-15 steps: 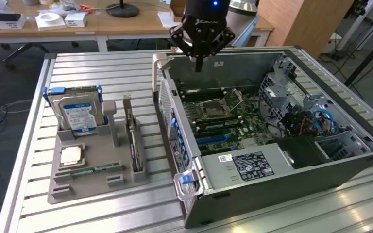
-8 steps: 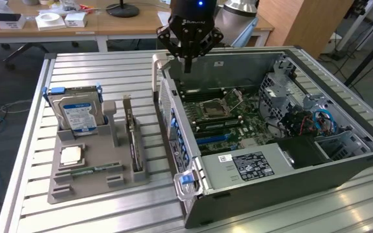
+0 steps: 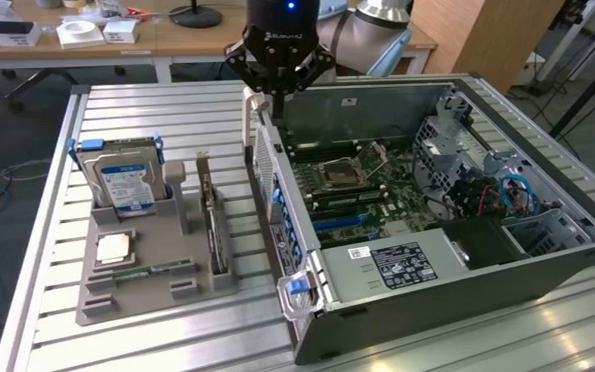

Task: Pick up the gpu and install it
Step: 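Reach for the gpu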

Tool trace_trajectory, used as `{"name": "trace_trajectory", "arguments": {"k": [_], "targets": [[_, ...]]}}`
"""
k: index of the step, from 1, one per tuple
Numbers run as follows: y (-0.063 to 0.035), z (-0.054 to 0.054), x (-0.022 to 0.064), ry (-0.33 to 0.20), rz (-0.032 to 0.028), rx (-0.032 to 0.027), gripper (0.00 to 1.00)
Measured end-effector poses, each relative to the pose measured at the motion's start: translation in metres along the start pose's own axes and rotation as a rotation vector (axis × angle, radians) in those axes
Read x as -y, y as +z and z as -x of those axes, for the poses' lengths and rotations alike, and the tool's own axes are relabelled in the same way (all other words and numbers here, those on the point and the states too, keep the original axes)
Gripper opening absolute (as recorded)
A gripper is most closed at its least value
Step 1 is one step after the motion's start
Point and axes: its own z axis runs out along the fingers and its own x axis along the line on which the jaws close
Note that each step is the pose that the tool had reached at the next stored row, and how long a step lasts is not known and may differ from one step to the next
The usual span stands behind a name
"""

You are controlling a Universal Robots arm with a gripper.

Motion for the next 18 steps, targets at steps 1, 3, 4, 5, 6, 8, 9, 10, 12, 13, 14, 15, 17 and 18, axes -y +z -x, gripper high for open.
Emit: {"name": "trace_trajectory", "arguments": {"k": [1,3,4,5,6,8,9,10,12,13,14,15,17,18], "targets": [[0.0001,-0.003,0.0003,0.0,0.0,-0.0001,0.1],[0.0002,-0.01,0.0008,0.0,0.0,-0.0002,0.1],[0.0004,-0.014,0.0011,0.0,0.0,-0.0003,0.1],[0.0005,-0.018,0.0014,0.0,-0.0001,-0.0004,0.1],[0.0006,-0.021,0.0017,0.0,-0.0003,-0.0006,0.1],[0.0008,-0.029,0.0022,0.0,-0.0007,-0.001,0.1],[0.001,-0.032,0.0025,0.0,-0.0008,-0.0013,0.1],[0.0011,-0.036,0.0027,0.0,-0.0011,-0.0017,0.1],[0.0015,-0.042,0.0032,0.0,-0.0013,-0.0026,0.1],[0.0017,-0.044,0.0035,0.0,-0.0016,-0.0032,0.1],[0.0018,-0.047,0.0037,0.0,-0.0017,-0.0039,0.1],[0.002,-0.05,0.0039,0.0,-0.0019,-0.0045,0.1],[0.0024,-0.056,0.0043,0.0,-0.0025,-0.0061,0.1],[0.0026,-0.059,0.0045,0.0,-0.0027,-0.0068,0.1]]}}
